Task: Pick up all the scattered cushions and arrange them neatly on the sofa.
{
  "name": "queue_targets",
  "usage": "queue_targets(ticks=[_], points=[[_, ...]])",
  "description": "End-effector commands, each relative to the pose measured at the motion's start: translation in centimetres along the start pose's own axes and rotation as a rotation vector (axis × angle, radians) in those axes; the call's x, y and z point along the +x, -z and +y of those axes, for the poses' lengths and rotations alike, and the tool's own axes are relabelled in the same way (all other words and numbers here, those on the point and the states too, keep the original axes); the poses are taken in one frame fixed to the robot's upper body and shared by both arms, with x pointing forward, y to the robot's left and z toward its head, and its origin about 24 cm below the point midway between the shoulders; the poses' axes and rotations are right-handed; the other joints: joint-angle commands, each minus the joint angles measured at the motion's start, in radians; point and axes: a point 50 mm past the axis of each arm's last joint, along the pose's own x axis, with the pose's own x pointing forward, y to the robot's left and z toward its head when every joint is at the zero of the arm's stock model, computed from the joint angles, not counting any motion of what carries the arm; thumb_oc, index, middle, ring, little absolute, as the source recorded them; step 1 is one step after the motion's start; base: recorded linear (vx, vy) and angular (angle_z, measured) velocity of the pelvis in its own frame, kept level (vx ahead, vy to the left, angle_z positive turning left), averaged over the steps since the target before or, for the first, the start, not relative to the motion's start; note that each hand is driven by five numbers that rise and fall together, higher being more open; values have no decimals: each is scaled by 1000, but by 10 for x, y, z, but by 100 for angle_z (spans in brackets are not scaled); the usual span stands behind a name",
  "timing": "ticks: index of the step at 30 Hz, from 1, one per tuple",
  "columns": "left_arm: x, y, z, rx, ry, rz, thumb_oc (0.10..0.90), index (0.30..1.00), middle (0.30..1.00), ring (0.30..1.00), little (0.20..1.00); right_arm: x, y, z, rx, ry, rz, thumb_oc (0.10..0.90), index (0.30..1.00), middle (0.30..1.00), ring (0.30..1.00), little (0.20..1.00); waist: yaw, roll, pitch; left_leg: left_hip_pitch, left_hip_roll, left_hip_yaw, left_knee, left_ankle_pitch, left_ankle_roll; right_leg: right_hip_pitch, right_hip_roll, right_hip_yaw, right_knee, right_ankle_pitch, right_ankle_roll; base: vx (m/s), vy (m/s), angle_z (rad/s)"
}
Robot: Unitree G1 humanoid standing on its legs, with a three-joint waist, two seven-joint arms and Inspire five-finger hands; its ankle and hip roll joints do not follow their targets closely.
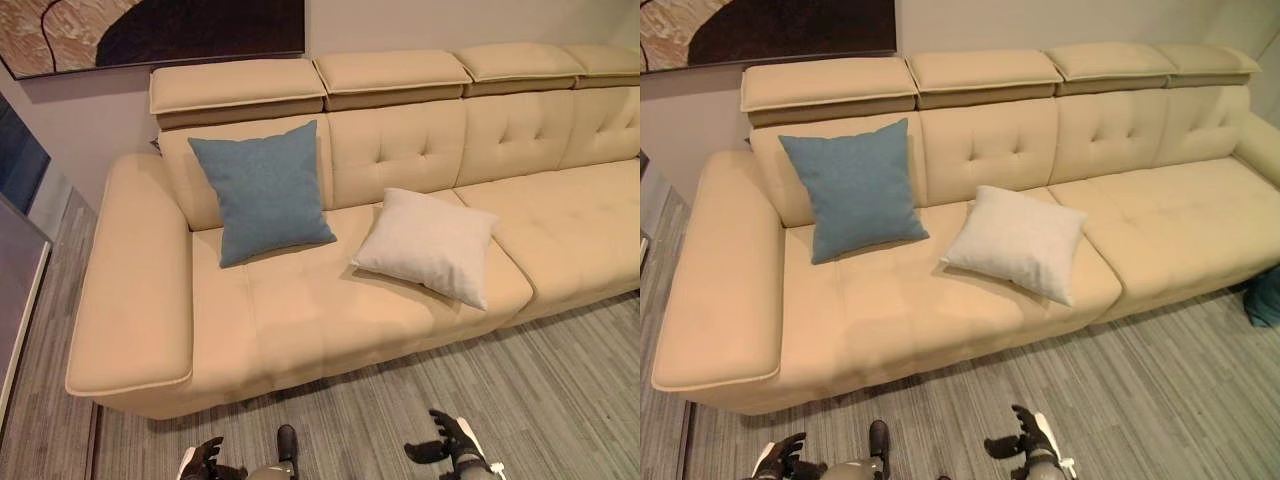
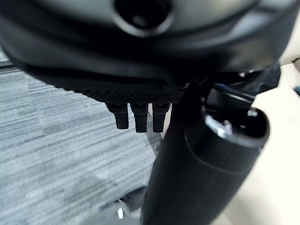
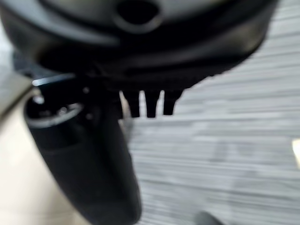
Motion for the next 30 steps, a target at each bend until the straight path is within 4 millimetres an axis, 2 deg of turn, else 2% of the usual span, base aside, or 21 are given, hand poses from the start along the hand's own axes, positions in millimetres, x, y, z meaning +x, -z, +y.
queue_targets(ticks=[1, 2, 5, 9, 11, 14, 15, 17, 18, 20, 21, 24, 28, 30], points=[[5, -32, -9, 4, 16, -115, 800, 900, 900, 900, 900, 9, -20, -30, 24, 112, -66, 800, 900, 900, 900, 900, -6, 18, 9, 61, -11, -81, 55, -75, 22, -55, -6, 58, 2, 38, 120, 0, 0, 0], [5, -32, -9, 4, 16, -115, 800, 900, 900, 900, 900, 10, -21, -30, 24, 112, -66, 800, 900, 900, 900, 900, -5, 18, 10, 60, -11, -81, 57, -76, 22, -55, -6, 58, 2, 37, 120, -26, 20, -19], [5, -39, -14, 4, 37, -136, 800, 900, 900, 900, 900, 9, -6, -30, 27, 117, 3, 800, 900, 900, 900, 900, -4, 18, 15, 42, -37, -154, 76, -88, 15, -67, -8, 95, 0, 52, 128, -7, 70, -60], [6, -38, -16, 24, 50, -129, 800, 900, 900, 900, 900, 8, 1, -29, 43, 114, 36, 800, 900, 900, 900, 900, -13, 29, 3, 57, -34, -140, 37, -89, 22, -74, -12, 111, -4, 58, 136, 35, 104, -28], [7, -41, -14, 37, 49, -139, 800, 900, 900, 900, 900, 7, 2, -26, 48, 111, 48, 800, 900, 900, 900, 900, -21, 31, 10, 63, -38, -133, 12, -82, 31, -110, -17, 135, 27, 69, 147, -4, 142, -40], [9, -51, -6, 63, 30, -170, 800, 900, 900, 900, 900, 10, -7, -27, 48, 117, 25, 800, 900, 900, 900, 900, -24, 31, 30, 63, -31, -94, 2, -80, 46, -167, -14, 143, 93, 72, 157, -57, 101, -58], [9, -52, -4, 66, 25, -173, 800, 900, 900, 900, 900, 10, -9, -27, 47, 117, 17, 800, 900, 900, 900, 900, -19, 30, 34, 66, -28, -79, -1, -81, 49, -181, -17, 135, 107, 74, 160, -56, 64, -89], [10, -51, 0, 73, 15, -168, 800, 900, 900, 900, 900, 11, -14, -26, 35, 116, 4, 800, 900, 900, 900, 900, -6, 29, 40, 82, -16, -39, -13, -85, 50, -197, -45, 51, 125, 80, 163, -34, 19, -133], [10, -49, 1, 70, 10, -161, 800, 900, 900, 900, 900, 12, -15, -28, 33, 123, -2, 800, 900, 900, 900, 900, 6, 33, 36, 102, -4, 1, -28, -85, 48, -195, -84, -85, 137, 78, 154, 6, -11, -128], [10, -48, 2, 66, 8, -157, 800, 900, 900, 900, 900, 13, -17, -29, 30, 126, -4, 800, 900, 900, 900, 900, 12, 36, 35, 123, 4, 29, -35, -88, 48, -193, -105, -174, 153, 73, 145, 60, -47, -89], [10, -47, 2, 70, 10, -155, 800, 900, 900, 900, 900, 12, -15, -29, 34, 127, 1, 800, 900, 900, 900, 900, 9, 34, 33, 134, 3, 34, -35, -94, 46, -180, -102, -183, 135, 63, 144, 98, -112, -64], [10, -49, -3, 82, 20, -159, 800, 900, 900, 900, 900, 11, -10, -29, 45, 132, 12, 800, 900, 900, 900, 900, -9, 26, 31, 125, -2, 29, 13, -109, 39, -167, -73, -112, 85, 66, 136, 98, -134, -13], [8, -50, -14, 91, 60, -166, 800, 900, 900, 900, 900, 9, -6, -35, 56, 151, 10, 800, 900, 900, 900, 900, -21, 27, 36, 88, 31, 43, 171, -144, 9, -115, -54, -94, 32, 60, 119, 102, -132, 9], [8, -50, -19, 86, 70, -163, 800, 900, 900, 900, 900, 10, -7, -39, 54, 162, 8, 800, 900, 900, 900, 900, -22, 28, 45, 55, 47, 31, 257, -108, -8, -96, -45, -92, 21, 54, 105, 97, -81, -3]])
